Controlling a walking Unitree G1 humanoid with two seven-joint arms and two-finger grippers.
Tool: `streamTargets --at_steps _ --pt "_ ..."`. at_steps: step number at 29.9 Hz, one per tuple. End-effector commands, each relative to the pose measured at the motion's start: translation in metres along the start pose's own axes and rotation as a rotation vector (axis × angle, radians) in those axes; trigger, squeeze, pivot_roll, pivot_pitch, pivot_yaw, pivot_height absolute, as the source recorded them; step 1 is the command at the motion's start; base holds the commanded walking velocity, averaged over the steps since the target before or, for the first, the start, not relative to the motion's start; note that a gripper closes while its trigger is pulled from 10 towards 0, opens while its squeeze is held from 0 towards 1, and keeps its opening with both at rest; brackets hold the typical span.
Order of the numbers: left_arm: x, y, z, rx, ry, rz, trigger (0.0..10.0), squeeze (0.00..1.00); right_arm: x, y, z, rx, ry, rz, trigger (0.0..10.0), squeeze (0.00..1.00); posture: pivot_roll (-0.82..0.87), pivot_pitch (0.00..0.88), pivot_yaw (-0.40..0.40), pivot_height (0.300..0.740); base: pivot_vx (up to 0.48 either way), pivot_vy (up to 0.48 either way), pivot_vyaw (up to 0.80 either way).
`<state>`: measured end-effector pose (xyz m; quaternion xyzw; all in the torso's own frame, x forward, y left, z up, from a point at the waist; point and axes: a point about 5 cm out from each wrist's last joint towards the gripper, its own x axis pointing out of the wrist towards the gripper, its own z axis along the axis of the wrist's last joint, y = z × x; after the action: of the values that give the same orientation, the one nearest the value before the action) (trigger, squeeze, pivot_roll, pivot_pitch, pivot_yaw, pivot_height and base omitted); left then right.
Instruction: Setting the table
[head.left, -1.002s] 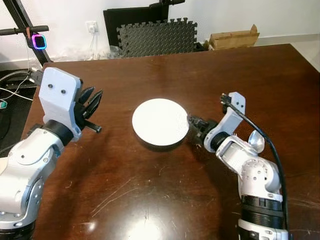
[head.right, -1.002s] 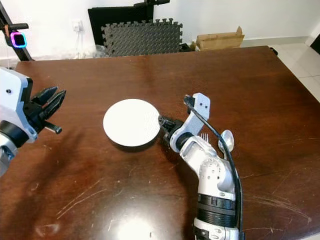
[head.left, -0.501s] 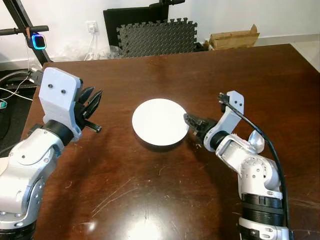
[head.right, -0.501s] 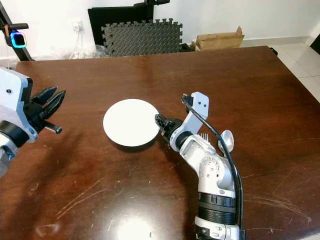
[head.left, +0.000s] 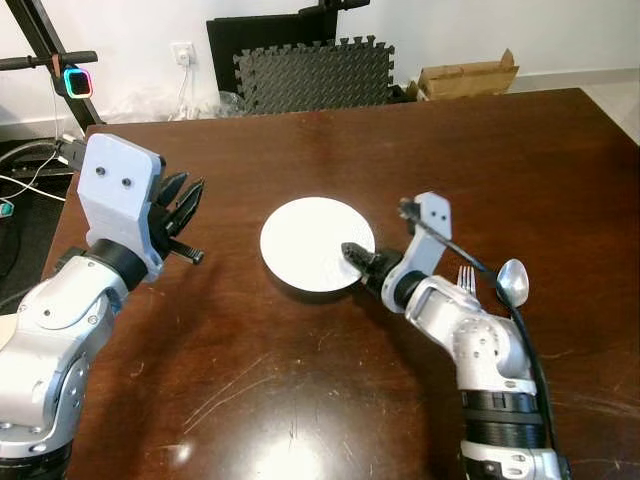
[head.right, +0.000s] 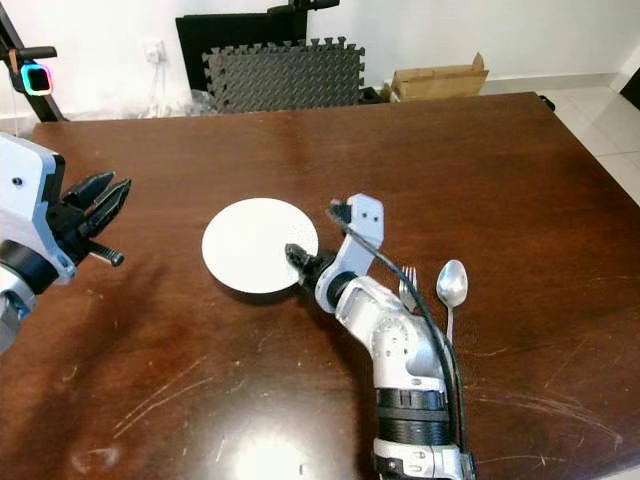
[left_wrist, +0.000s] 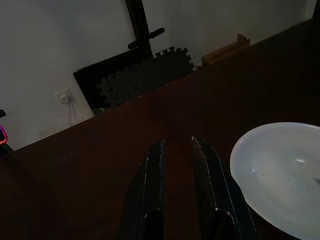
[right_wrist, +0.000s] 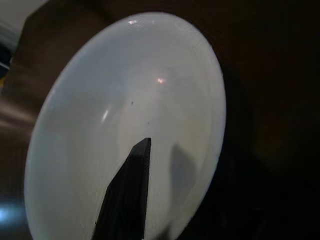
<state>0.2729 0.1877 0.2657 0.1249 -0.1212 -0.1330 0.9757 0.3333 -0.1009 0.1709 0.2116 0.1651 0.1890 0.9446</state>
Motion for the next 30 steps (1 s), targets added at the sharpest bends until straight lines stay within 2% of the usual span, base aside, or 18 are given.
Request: streamTargets --at_steps 1,6,19,23,24,25,26,30 --pt "0.000 -0.001 -0.003 -0.002 0.014 0.003 10.0 0.00 0.001 -0.007 -0.008 0.018 0.017 -0.041 0.0 0.00 0.07 0.169 0.049 0.740 0.000 0.000 0.00" --pt "0.000 -0.001 -0.003 -0.003 0.015 0.006 10.0 0.00 0.001 -0.015 -0.006 0.025 -0.005 -0.088 0.0 0.00 0.06 0.169 0.049 0.740 0.000 0.000 0.00" --pt "0.003 -0.003 -0.004 -0.003 0.013 -0.005 10.0 0.00 -0.003 -0.018 0.001 0.028 -0.082 -0.087 0.0 0.00 0.06 0.166 0.055 0.740 0.000 0.000 0.00" --pt "0.004 -0.007 -0.008 0.015 0.031 -0.003 10.0 0.00 -0.010 -0.014 0.018 -0.050 -0.200 -0.080 0.0 0.00 0.07 0.157 0.052 0.740 0.000 0.000 0.00" --pt "0.004 -0.007 -0.008 0.015 0.031 -0.003 10.0 0.00 -0.010 -0.014 0.018 -0.050 -0.200 -0.080 0.0 0.00 0.07 0.157 0.052 0.740 0.000 0.000 0.00" --pt "0.005 -0.008 -0.010 0.008 0.036 0.003 10.0 0.00 -0.014 -0.014 0.024 -0.068 -0.253 -0.098 2.2 0.00 0.07 0.154 0.052 0.740 0.000 0.000 0.00" --pt "0.006 -0.012 -0.013 -0.018 0.038 0.010 10.0 0.00 -0.021 -0.013 0.036 -0.103 -0.345 -0.124 10.0 0.00 0.06 0.147 0.051 0.740 0.000 0.000 0.00" --pt "0.009 -0.028 -0.020 -0.121 0.046 0.004 10.0 0.00 -0.040 -0.011 0.064 -0.112 -0.577 -0.196 10.0 0.00 0.05 0.134 0.055 0.740 0.000 0.000 0.00"
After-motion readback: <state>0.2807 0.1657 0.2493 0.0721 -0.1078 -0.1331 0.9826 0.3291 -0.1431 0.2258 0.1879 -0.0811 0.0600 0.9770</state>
